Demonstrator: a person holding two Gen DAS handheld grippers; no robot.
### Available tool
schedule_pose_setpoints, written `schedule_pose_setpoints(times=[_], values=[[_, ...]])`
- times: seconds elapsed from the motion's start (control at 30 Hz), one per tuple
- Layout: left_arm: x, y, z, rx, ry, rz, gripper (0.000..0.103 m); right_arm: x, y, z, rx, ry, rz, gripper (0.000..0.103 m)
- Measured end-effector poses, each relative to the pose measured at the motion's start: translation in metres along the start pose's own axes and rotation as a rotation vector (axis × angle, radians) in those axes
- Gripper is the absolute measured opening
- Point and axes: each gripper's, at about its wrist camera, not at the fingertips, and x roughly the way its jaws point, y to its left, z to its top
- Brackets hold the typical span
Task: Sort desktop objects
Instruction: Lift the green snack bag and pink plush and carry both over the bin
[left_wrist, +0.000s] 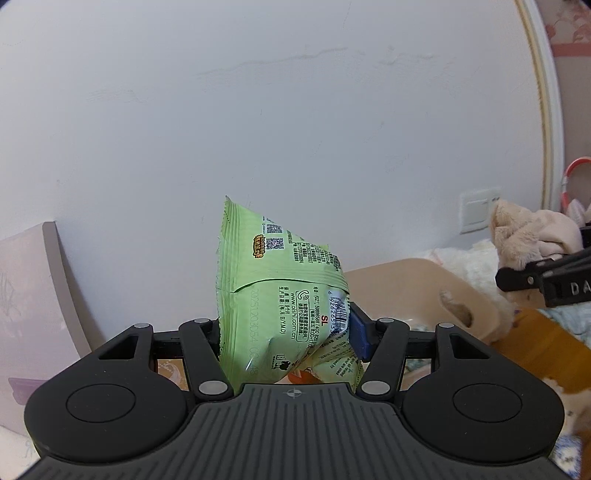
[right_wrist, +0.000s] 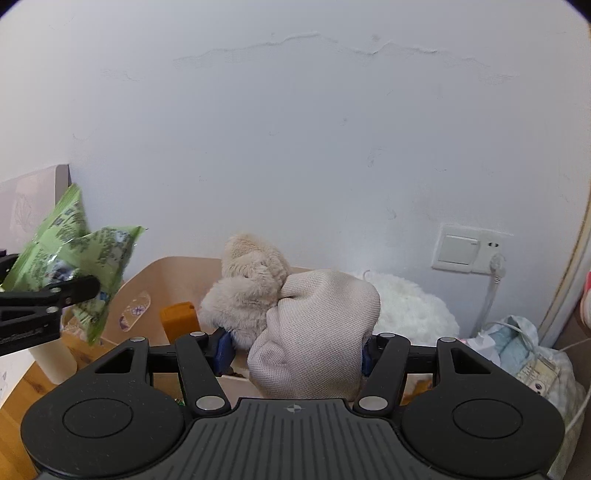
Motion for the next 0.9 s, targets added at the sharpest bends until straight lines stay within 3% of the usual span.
schedule_pose_setpoints(times=[0.4, 0.63, 0.77, 0.83, 0.9], values=[[0.096, -0.009, 0.0, 0.014, 0.2, 0.055, 0.059, 0.091, 0.026, 0.004, -0.087, 0.129, -0.022, 0.058], [0.129, -0.01, -0.013, 0.03, 0.302, 0.052, 0.06, 0.128, 0.031, -0.001, -0.102, 0.189, -0.017, 0.059], [0.135, -0.011, -0.016, 0.021, 0.315, 0.036, 0.065, 0.143, 0.036, -0.009, -0.123, 0.229, -0.006, 0.063], [0.134, -0.012, -0.017, 0.023, 0.321, 0.04, 0.076, 0.146, 0.036, -0.011, -0.12, 0.229, -0.017, 0.072], [0.132, -0.012, -0.016, 0.027, 0.33, 0.048, 0.083, 0.147, 0.034, -0.012, -0.114, 0.223, -0.011, 0.075]])
